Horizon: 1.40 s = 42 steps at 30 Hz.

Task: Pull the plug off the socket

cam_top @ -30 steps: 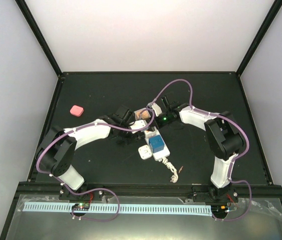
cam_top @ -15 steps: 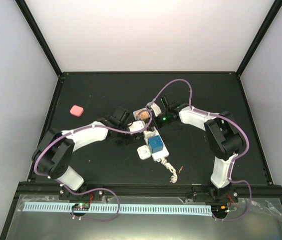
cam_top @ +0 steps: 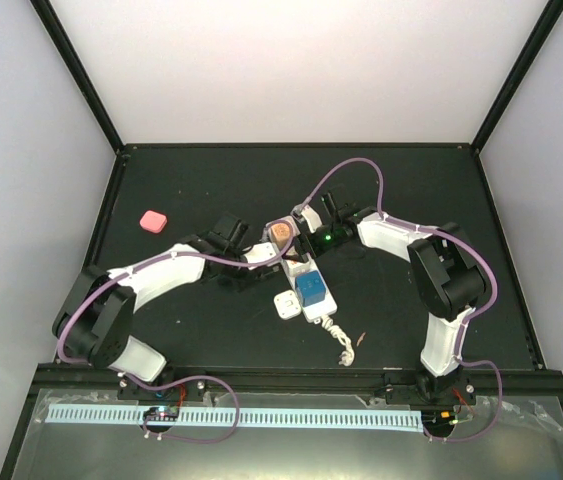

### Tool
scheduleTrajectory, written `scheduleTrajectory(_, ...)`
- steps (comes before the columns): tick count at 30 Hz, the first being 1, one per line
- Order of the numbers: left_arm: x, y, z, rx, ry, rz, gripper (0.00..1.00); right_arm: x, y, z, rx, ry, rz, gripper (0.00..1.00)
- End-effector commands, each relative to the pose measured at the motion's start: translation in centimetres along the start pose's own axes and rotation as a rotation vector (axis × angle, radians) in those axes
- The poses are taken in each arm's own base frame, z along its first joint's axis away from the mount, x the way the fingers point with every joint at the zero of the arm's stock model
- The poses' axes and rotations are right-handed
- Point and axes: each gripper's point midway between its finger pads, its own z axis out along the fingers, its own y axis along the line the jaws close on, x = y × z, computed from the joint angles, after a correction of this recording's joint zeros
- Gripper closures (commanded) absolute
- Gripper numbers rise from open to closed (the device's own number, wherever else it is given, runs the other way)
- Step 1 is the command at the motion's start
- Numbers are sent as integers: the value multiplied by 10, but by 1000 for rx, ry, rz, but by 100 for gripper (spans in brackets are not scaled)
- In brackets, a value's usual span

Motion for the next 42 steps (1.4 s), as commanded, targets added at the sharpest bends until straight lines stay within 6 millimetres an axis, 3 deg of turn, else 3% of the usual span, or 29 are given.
scheduleTrajectory(1,2,4,-16,-6,-10,-2,77,65,-57,6,214,181,98,25)
scheduleTrajectory(8,8,27,-43,-45,-42,-80,77,38,-36,-7,161,114,56,18)
scheduleTrajectory(20,36,89,-89,-151,-66,-271,77,-12,1,-29,97,9,-28,2)
scheduleTrajectory(27,72,121,-103,-237,-12,-336,77,-31,15,-47,103,-44,-85,0)
scheduleTrajectory(38,144,164,-127,-392,143,-420,77,-52,40,-83,109,-113,-153,0)
scheduleTrajectory(42,167,179,-130,-437,201,-432,77,-56,41,-96,104,-134,-145,0)
